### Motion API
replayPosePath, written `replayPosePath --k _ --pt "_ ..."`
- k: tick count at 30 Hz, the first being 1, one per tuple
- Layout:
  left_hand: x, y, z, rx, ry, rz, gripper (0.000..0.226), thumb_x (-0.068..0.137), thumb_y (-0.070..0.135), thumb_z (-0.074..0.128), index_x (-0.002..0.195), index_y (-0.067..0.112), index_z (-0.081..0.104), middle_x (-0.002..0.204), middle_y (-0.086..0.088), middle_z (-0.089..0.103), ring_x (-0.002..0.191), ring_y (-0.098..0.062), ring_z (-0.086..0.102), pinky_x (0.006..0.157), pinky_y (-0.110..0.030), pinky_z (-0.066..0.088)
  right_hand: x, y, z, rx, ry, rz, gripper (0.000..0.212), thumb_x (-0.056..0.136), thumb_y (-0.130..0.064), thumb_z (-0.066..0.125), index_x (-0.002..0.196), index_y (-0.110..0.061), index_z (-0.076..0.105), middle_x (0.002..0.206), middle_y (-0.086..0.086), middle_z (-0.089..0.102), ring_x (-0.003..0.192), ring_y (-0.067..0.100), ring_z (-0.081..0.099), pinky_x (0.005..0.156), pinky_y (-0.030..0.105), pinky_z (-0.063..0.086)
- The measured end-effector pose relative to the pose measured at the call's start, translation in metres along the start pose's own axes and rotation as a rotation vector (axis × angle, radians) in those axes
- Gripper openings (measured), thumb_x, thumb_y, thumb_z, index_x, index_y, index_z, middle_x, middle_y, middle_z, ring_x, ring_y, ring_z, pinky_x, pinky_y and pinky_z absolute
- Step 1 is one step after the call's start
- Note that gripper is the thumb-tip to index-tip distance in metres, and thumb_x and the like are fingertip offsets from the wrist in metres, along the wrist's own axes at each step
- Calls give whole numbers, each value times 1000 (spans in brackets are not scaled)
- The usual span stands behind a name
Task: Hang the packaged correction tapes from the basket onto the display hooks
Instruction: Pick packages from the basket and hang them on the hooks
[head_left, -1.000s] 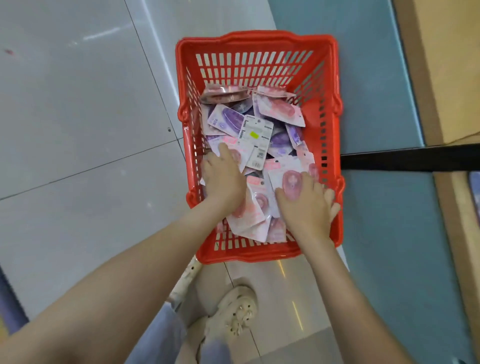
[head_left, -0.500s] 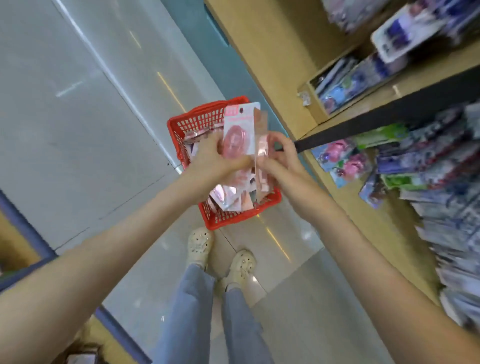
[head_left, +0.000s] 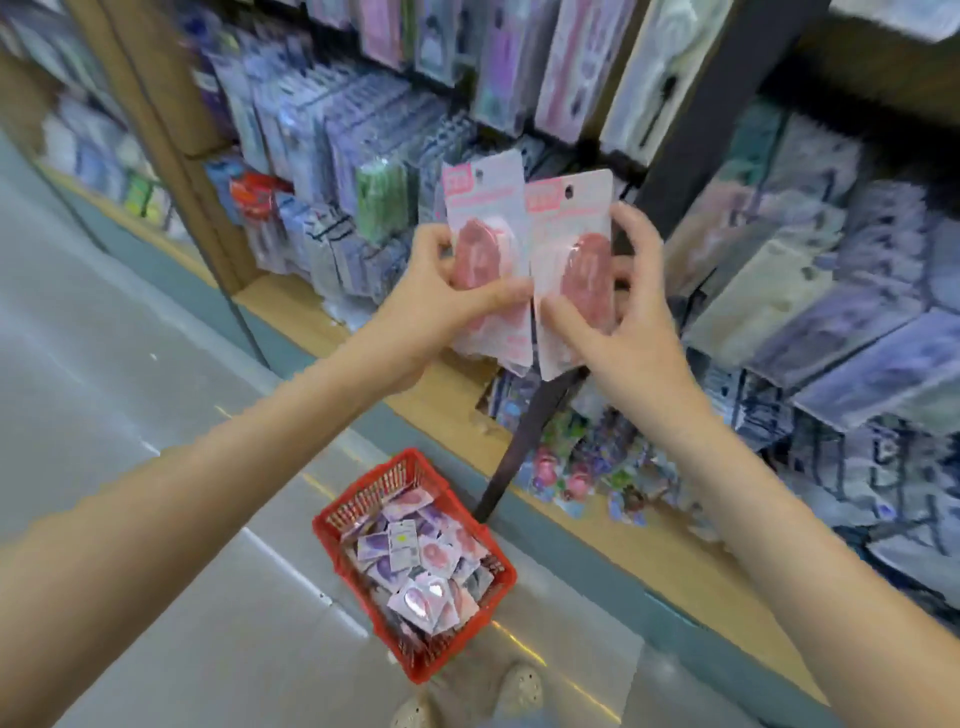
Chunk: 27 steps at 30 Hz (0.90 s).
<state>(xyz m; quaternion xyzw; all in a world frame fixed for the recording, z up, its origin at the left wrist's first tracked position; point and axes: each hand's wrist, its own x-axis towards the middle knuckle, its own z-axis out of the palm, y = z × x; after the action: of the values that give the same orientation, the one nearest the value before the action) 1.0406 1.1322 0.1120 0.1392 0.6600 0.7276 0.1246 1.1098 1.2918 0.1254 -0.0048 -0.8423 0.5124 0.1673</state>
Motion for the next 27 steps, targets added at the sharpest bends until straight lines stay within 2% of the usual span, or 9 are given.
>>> replayPosePath --k 2,4,6,11,15,18,20,23,27 --pt "11 37 19 78 6 108 46 79 3 72 100 15 34 67 13 66 58 5 61 53 -13 45 11 -24 -36 -121 111 -159 78 85 -30 69 145 -33 19 136 0 42 123 7 46 105 29 41" --pt "22 73 40 141 40 230 52 77 5 75 104 14 31 76 10 61 58 9 59 54 -10 44 21 -46 -70 -217 187 -285 81 85 -27 70 149 -26 20 132 -12 35 122 -18 32 105 9 29" --pt "32 109 62 199 77 369 54 75 11 79 100 20 32 80 11 57 60 12 58 57 -9 44 31 -65 -101 -301 257 -391 78 86 -24 70 148 -23 22 125 -10 34 111 -31 25 91 -5 21" --pt "56 175 104 224 126 594 59 70 23 85 95 26 32 103 -1 60 82 5 62 72 -18 51 55 -106 -159 -362 385 -517 72 88 -30 68 148 -30 27 118 1 35 101 -23 33 83 -7 24" --pt "61 216 126 255 202 733 58 71 26 83 91 30 29 95 10 52 73 18 55 66 -6 43 77 -136 -187 -412 478 -613 73 88 -31 68 148 -27 28 114 3 34 92 -1 38 81 -6 26" --pt "67 238 130 285 211 798 62 70 30 84 105 22 33 102 13 56 83 14 59 71 -10 49 94 -154 -202 -439 532 -651 74 89 -30 66 150 -28 23 113 1 32 89 1 40 81 -6 28" --pt "75 254 131 275 193 813 65 71 30 83 111 18 33 106 12 57 89 7 63 72 -16 55 103 -166 -213 -421 547 -640 75 91 -29 62 151 -36 16 120 1 31 96 -1 43 85 -4 30" --pt "88 278 134 227 201 862 65 73 27 82 115 21 32 109 16 53 94 4 61 67 -13 54 113 -183 -234 -439 592 -620 75 93 -27 58 150 -42 12 131 0 27 104 2 41 89 -5 27" --pt "102 306 139 216 228 967 67 74 31 80 118 25 30 112 17 51 102 0 58 73 -16 55 134 -204 -261 -420 605 -546 71 94 -27 55 149 -43 14 124 -3 26 98 -1 42 79 -7 28"
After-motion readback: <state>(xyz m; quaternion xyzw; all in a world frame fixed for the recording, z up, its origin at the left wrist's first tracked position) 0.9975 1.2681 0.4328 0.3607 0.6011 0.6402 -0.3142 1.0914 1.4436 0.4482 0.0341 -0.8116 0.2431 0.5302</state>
